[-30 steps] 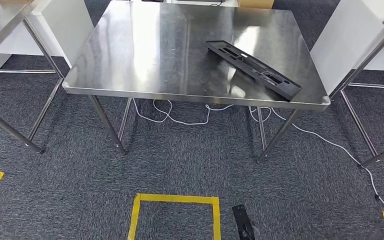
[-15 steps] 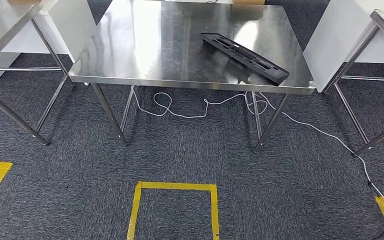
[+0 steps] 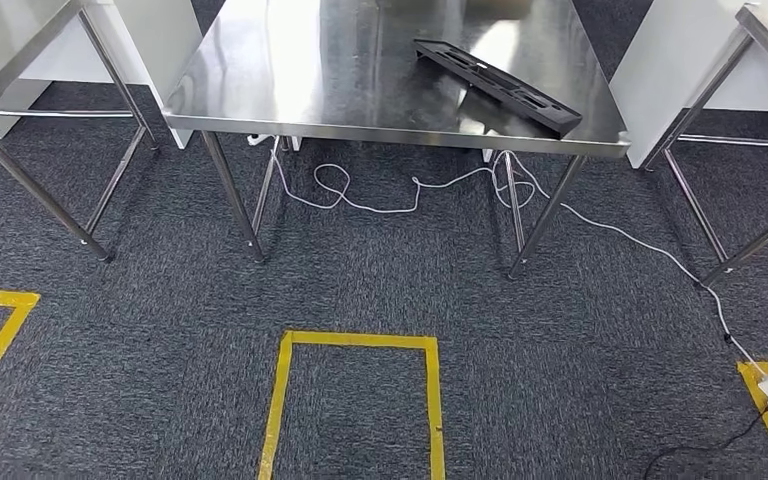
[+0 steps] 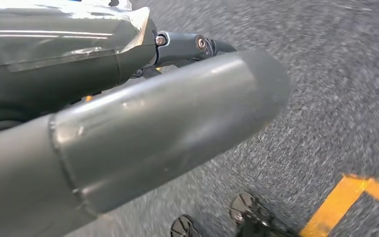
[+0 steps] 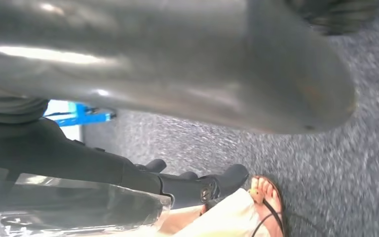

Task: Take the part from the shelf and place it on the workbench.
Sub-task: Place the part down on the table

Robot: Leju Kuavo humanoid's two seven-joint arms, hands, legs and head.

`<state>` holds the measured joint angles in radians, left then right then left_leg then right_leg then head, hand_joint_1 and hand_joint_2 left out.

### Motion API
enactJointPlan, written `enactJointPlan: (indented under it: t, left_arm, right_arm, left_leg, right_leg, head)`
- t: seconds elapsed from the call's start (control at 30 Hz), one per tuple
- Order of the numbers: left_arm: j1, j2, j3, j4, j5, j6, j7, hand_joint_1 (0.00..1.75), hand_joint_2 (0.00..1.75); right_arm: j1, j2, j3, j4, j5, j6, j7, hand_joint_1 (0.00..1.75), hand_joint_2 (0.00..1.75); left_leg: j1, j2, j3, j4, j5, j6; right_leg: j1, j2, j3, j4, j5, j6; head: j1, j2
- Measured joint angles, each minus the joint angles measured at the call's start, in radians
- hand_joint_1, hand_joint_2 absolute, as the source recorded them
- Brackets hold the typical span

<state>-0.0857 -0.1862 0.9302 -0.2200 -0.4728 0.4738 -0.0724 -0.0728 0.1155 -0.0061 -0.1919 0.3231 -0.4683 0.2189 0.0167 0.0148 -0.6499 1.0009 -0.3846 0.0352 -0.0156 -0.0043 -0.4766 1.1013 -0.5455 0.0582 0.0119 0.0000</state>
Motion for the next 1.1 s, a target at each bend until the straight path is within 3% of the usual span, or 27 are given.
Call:
enactJointPlan:
  t: [0.07, 0.13, 0.17, 0.2, 0.23, 0.3, 0.33, 0.37, 0.4, 0.43, 0.5, 0.57, 0.6, 0.67, 0.7, 0.77, 0.83, 0.87, 0.93, 0.97, 1.0, 1.07, 1.1]
  left_arm:
    - [0.000, 0.002, -0.027, 0.000, -0.028, -0.011, -0.010, 0.00, 0.00]
    - [0.001, 0.003, -0.047, 0.000, -0.043, -0.015, -0.015, 0.00, 0.00]
    - [0.002, 0.003, -0.054, 0.000, -0.049, -0.015, -0.016, 0.00, 0.00]
    - [0.003, 0.004, -0.060, 0.000, -0.053, -0.015, -0.016, 0.00, 0.00]
    - [0.004, 0.004, -0.067, 0.001, -0.057, -0.014, -0.015, 0.00, 0.00]
    - [0.004, 0.005, -0.078, 0.001, -0.061, -0.011, -0.012, 0.00, 0.00]
    - [0.004, 0.005, -0.082, 0.002, -0.061, -0.008, -0.010, 0.00, 0.00]
    - [0.004, 0.005, -0.083, 0.003, -0.061, -0.005, -0.010, 0.00, 0.00]
    - [0.004, 0.005, -0.085, 0.003, -0.061, -0.003, -0.009, 0.00, 0.00]
    - [0.004, 0.005, -0.085, 0.003, -0.061, -0.001, -0.009, 0.00, 0.00]
    - [0.003, 0.006, -0.088, 0.003, -0.061, 0.000, -0.009, 0.00, 0.00]
    - [0.002, 0.006, -0.095, 0.004, -0.063, 0.001, -0.011, 0.00, 0.00]
    - [0.002, 0.007, -0.098, 0.004, -0.064, 0.001, -0.014, 0.00, 0.00]
    - [0.002, 0.008, -0.101, 0.005, -0.068, 0.001, -0.021, 0.00, 0.00]
    - [0.003, 0.009, -0.102, 0.006, -0.071, 0.000, -0.025, 0.00, 0.00]
    - [0.005, 0.011, -0.103, 0.006, -0.079, -0.002, -0.031, 0.00, 0.00]
    - [0.006, 0.013, -0.107, 0.006, -0.088, -0.006, -0.035, 0.00, 0.00]
    - [0.006, 0.014, -0.109, 0.006, -0.091, -0.008, -0.037, 0.00, 0.00]
    - [0.006, 0.016, -0.115, 0.007, -0.098, -0.012, -0.042, 0.00, 0.00]
    - [0.006, 0.017, -0.118, 0.007, -0.103, -0.012, -0.045, 0.00, 0.00]
    - [0.006, 0.017, -0.123, 0.007, -0.108, -0.010, -0.047, 0.00, 0.00]
    - [0.006, 0.018, -0.130, 0.007, -0.115, -0.006, -0.048, 0.00, 0.00]
    - [0.006, 0.018, -0.132, 0.007, -0.116, -0.004, -0.048, 0.00, 0.00]
  right_arm:
    - [-0.002, -0.007, -0.016, 0.000, -0.026, -0.009, -0.055, 0.00, 0.00]
    - [-0.001, -0.013, -0.033, 0.000, -0.045, -0.012, -0.097, 0.00, 0.00]
    - [0.000, -0.016, -0.042, 0.000, -0.052, -0.012, -0.110, 0.00, 0.00]
    - [0.001, -0.018, -0.050, 0.000, -0.059, -0.012, -0.117, 0.00, 0.00]
    - [0.001, -0.020, -0.058, 0.000, -0.065, -0.012, -0.121, 0.00, 0.00]
    - [0.001, -0.023, -0.072, 0.000, -0.075, -0.011, -0.124, 0.00, 0.00]
    - [0.001, -0.024, -0.079, 0.000, -0.078, -0.010, -0.124, 0.00, 0.00]
    - [0.001, -0.025, -0.085, 0.000, -0.082, -0.009, -0.124, 0.00, 0.00]
    - [0.001, -0.026, -0.090, 0.000, -0.085, -0.007, -0.124, 0.00, 0.00]
    - [0.001, -0.026, -0.095, 0.000, -0.087, -0.004, -0.123, 0.00, 0.00]
    - [0.001, -0.025, -0.101, 0.000, -0.090, 0.000, -0.122, 0.00, 0.00]
    - [0.000, -0.025, -0.107, 0.000, -0.094, 0.001, -0.120, 0.00, 0.00]
    - [0.000, -0.024, -0.111, 0.000, -0.097, 0.001, -0.119, 0.00, 0.00]
    - [0.002, -0.024, -0.120, 0.001, -0.109, -0.001, -0.119, 0.00, 0.00]
    - [0.004, -0.024, -0.125, 0.001, -0.115, -0.002, -0.121, 0.00, 0.00]
    - [0.009, -0.023, -0.137, 0.002, -0.128, -0.007, -0.127, 0.00, 0.00]
    - [0.013, -0.021, -0.149, 0.002, -0.138, -0.012, -0.135, 0.00, 0.00]
    - [0.013, -0.021, -0.154, 0.002, -0.141, -0.015, -0.140, 0.00, 0.00]
    - [0.013, -0.021, -0.164, 0.002, -0.145, -0.017, -0.150, 0.00, 0.00]
    - [0.013, -0.022, -0.168, 0.002, -0.146, -0.017, -0.155, 0.00, 0.00]
    - [0.013, -0.023, -0.171, 0.002, -0.146, -0.017, -0.159, 0.00, 0.00]
    - [0.011, -0.024, -0.174, 0.002, -0.146, -0.018, -0.164, 0.00, 0.00]
    - [0.011, -0.025, -0.175, 0.002, -0.146, -0.018, -0.165, 0.00, 0.00]
  left_leg:
    - [-0.005, 0.001, -0.013, 0.003, 0.025, -0.012]
    - [-0.004, 0.002, -0.017, 0.000, 0.048, -0.022]
    - [-0.001, 0.001, -0.021, 0.004, 0.041, -0.027]
    - [0.002, -0.001, -0.028, 0.021, 0.013, -0.031]
    - [0.005, -0.004, -0.038, 0.060, -0.038, -0.034]
    - [0.006, -0.009, -0.059, 0.182, -0.156, -0.040]
    - [0.007, -0.011, -0.064, 0.246, -0.187, -0.043]
    - [0.009, -0.012, -0.059, 0.290, -0.189, -0.045]
    - [0.011, -0.012, -0.041, 0.306, -0.171, -0.047]
    - [0.014, -0.012, -0.008, 0.288, -0.143, -0.047]
    - [0.019, -0.014, 0.100, 0.167, -0.120, -0.048]
    - [0.017, -0.018, 0.181, 0.046, -0.145, -0.044]
    - [0.013, -0.019, 0.194, 0.016, -0.157, -0.041]
    - [0.009, -0.016, 0.173, 0.002, -0.152, -0.023]
    - [0.007, -0.014, 0.159, 0.000, -0.142, -0.011]
    - [0.004, -0.010, 0.130, -0.002, -0.117, 0.009]
    - [-0.001, -0.007, 0.098, -0.002, -0.092, 0.016]
    - [-0.002, -0.005, 0.081, -0.001, -0.079, 0.016]
    - [-0.004, -0.003, 0.045, 0.000, -0.054, 0.011]
    - [-0.004, -0.002, 0.032, 0.000, -0.042, 0.007]
    - [-0.005, -0.002, 0.022, 0.001, -0.032, 0.002]
    - [-0.008, -0.001, 0.014, 0.003, -0.011, -0.009]
    - [-0.008, -0.001, 0.011, 0.004, -0.002, -0.015]
  right_leg:
    - [0.006, 0.002, 0.087, -0.133, -0.028, -0.012]
    - [0.007, 0.002, 0.089, -0.159, -0.033, -0.027]
    - [0.003, 0.000, 0.081, -0.156, -0.024, -0.035]
    - [-0.001, -0.003, 0.072, -0.154, -0.013, -0.046]
    - [-0.006, -0.007, 0.060, -0.154, 0.000, -0.057]
    - [-0.001, -0.012, 0.033, -0.152, 0.025, -0.071]
    - [0.002, -0.014, 0.016, -0.151, 0.038, -0.074]
    - [0.004, -0.015, 0.000, -0.150, 0.051, -0.073]
    - [0.006, -0.016, -0.016, -0.147, 0.063, -0.071]
    - [0.005, -0.016, -0.033, -0.142, 0.073, -0.067]
    - [0.007, -0.015, -0.063, -0.124, 0.090, -0.057]
    - [0.010, -0.014, -0.090, -0.105, 0.104, -0.042]
    - [0.012, -0.015, -0.101, -0.100, 0.112, -0.035]
    - [0.013, -0.014, -0.121, -0.092, 0.123, -0.020]
    - [0.012, -0.012, -0.134, -0.077, 0.107, -0.020]
    - [0.007, -0.008, -0.164, 0.001, 0.027, -0.031]
    - [0.005, -0.005, -0.190, 0.120, -0.051, -0.039]
    - [0.004, -0.004, -0.190, 0.164, -0.060, -0.033]
    - [0.004, -0.003, -0.147, 0.170, -0.020, -0.011]
    - [0.003, -0.003, -0.103, 0.127, 0.005, -0.003]
    - [0.004, -0.003, -0.041, 0.056, 0.016, -0.001]
    - [0.012, -0.001, 0.062, -0.097, -0.010, -0.016]
    - [0.017, 0.000, 0.089, -0.145, -0.027, -0.025]
  head:
    - [0.000, 0.000]
    - [-0.002, 0.000]
    - [-0.004, 0.000]
    - [-0.005, 0.000]
    - [-0.008, 0.000]
    - [-0.012, 0.000]
    - [-0.013, 0.000]
    - [-0.013, 0.000]
    - [-0.013, 0.000]
    - [-0.013, 0.000]
    - [-0.014, 0.000]
    - [-0.016, 0.000]
    - [-0.016, 0.000]
    - [-0.015, 0.000]
    - [-0.014, 0.000]
    - [-0.010, 0.000]
    - [-0.006, 0.000]
    - [-0.006, 0.000]
    - [-0.006, 0.000]
    - [-0.006, 0.000]
    - [-0.005, 0.000]
    - [-0.007, 0.000]
    - [-0.007, 0.000]
